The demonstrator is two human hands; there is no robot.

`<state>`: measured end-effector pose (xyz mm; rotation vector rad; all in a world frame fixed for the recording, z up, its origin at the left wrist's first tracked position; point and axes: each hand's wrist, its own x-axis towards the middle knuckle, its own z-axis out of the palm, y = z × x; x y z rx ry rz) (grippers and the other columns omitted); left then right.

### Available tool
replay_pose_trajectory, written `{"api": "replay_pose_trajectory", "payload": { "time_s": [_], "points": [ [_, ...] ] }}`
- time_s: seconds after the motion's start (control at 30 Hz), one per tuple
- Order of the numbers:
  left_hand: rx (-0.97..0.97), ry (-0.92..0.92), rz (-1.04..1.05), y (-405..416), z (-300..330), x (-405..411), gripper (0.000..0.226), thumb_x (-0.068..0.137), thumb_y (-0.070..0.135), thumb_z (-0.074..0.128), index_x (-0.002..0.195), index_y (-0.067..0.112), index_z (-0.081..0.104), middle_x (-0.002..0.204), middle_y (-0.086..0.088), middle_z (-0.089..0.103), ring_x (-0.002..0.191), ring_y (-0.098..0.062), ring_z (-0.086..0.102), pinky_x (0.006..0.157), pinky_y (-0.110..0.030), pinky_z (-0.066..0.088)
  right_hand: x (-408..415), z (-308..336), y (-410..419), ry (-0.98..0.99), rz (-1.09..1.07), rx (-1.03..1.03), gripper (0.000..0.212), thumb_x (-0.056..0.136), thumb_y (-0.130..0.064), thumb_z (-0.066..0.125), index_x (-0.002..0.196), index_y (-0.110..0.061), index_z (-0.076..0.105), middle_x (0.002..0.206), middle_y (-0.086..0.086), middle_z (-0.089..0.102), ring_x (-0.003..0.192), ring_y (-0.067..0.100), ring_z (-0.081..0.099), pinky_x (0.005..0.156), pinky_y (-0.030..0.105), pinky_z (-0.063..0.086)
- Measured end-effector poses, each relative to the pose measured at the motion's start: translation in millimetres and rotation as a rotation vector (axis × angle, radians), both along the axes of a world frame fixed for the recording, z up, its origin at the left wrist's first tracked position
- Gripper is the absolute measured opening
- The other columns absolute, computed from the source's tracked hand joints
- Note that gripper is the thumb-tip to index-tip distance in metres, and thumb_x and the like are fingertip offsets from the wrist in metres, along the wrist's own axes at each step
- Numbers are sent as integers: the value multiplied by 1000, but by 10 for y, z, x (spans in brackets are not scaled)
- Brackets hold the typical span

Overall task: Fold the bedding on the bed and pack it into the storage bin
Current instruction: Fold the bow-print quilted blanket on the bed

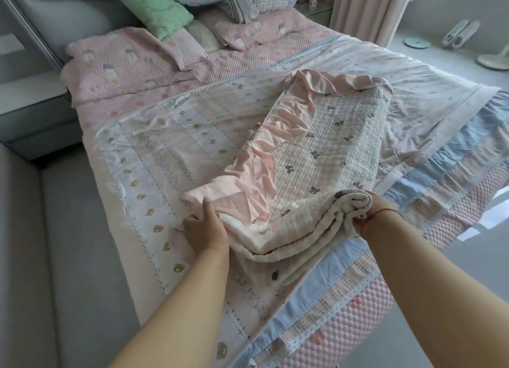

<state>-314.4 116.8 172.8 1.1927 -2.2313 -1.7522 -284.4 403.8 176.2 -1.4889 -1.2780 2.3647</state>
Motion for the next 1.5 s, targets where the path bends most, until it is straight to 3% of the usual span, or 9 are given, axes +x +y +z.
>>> {"api": "replay_pose_trajectory", "payload": {
  "time_s": [0.17,0.3,0.4,0.57,0.73,0.9,1.1,1.27,1.5],
  "points": [
    [-480,428,-322,24,289,71,76,78,64,41,119,2,57,118,-16,59,110,-29,52,92,-35,41,-119,193,-136,29,25,48,23,94,-3,46,109,-19,55,72,3,47,38,11,53,29,13,35],
    [-26,439,-991,437,501,215,89,67,86,47,132,27,49,132,13,53,119,-3,50,101,-25,41,-183,277,-218,47,97,61,10,96,-7,43,94,-15,49,80,-1,46,64,11,47,37,17,45],
    [67,369,-1145,831,563,309,82,64,68,72,133,31,49,127,16,57,112,4,54,94,-14,44,-181,264,-305,58,179,86,10,97,-17,48,104,-11,51,91,2,51,75,14,53,40,16,49],
    [-71,373,-934,1088,496,259,19,80,25,75,99,24,72,89,7,73,88,-11,67,79,-25,56,-76,450,-363,9,224,264,20,96,-31,52,90,-13,60,83,7,58,69,17,57,49,27,50],
    [109,312,-875,1093,525,257,11,83,15,72,73,19,74,71,1,72,65,-7,62,59,-22,55,21,425,-433,76,328,928,56,88,-69,29,66,-37,68,100,-1,58,108,21,51,99,42,40],
    [262,270,-868,1012,582,309,7,82,24,77,78,19,74,75,2,74,71,-8,67,65,-20,54,-52,442,-556,155,458,1017,65,98,-53,29,48,-12,37,54,3,40,54,18,38,60,33,30],
    [289,296,-536,793,625,515,17,94,38,57,94,24,67,81,11,64,82,-8,59,83,-26,50,-208,548,-525,57,473,1045,62,97,-55,26,50,-14,27,51,2,30,50,18,28,52,32,20],
    [577,-208,-427,711,747,888,42,94,63,36,103,30,60,73,-6,59,66,-20,57,61,-32,48,-300,605,-486,-7,442,1045,65,97,-57,22,51,-12,29,51,4,31,49,19,28,50,31,19],
    [913,-371,-261,779,466,730,85,84,79,31,145,20,38,141,-25,42,118,-47,53,95,-57,48,-274,570,-539,-21,421,1073,64,98,-55,22,51,-13,28,51,3,30,49,17,28,48,31,19]
  ]
}}
